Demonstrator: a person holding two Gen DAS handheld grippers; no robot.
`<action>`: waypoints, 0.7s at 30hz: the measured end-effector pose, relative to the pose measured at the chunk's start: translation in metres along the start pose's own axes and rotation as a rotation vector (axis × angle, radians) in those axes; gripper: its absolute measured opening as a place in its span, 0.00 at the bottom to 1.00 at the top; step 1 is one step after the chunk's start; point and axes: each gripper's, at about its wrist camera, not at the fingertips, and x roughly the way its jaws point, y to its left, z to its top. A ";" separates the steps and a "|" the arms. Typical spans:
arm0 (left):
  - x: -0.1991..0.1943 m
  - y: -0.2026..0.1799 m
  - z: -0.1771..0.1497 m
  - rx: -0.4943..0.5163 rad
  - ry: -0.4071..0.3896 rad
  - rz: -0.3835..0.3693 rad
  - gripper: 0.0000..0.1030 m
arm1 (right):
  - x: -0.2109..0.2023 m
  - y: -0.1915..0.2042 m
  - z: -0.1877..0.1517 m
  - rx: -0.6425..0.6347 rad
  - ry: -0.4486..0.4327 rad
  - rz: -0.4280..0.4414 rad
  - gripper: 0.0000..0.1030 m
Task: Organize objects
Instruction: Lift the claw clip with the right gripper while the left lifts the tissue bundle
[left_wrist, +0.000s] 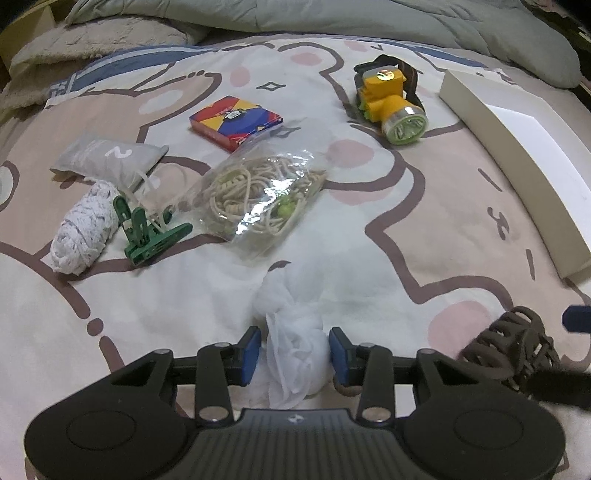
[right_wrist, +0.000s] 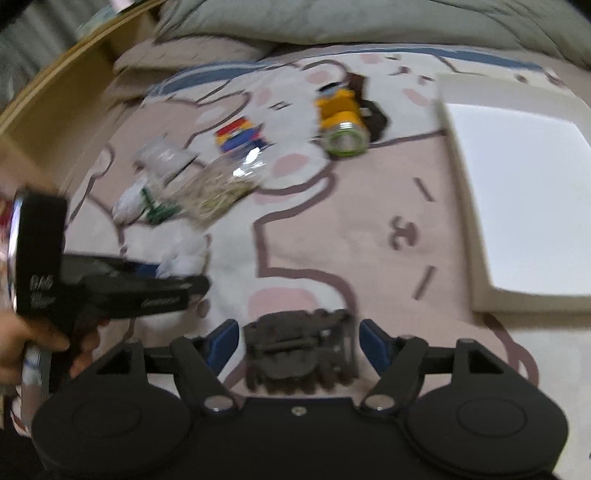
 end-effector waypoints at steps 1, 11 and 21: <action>0.000 0.000 0.000 0.000 0.000 0.002 0.41 | 0.004 0.007 0.000 -0.018 0.009 -0.008 0.73; -0.005 -0.002 -0.002 0.027 0.005 -0.017 0.31 | 0.037 0.022 -0.004 -0.067 0.091 -0.141 0.70; -0.033 0.008 0.003 -0.028 -0.058 -0.024 0.31 | 0.028 0.024 0.001 -0.118 0.032 -0.160 0.66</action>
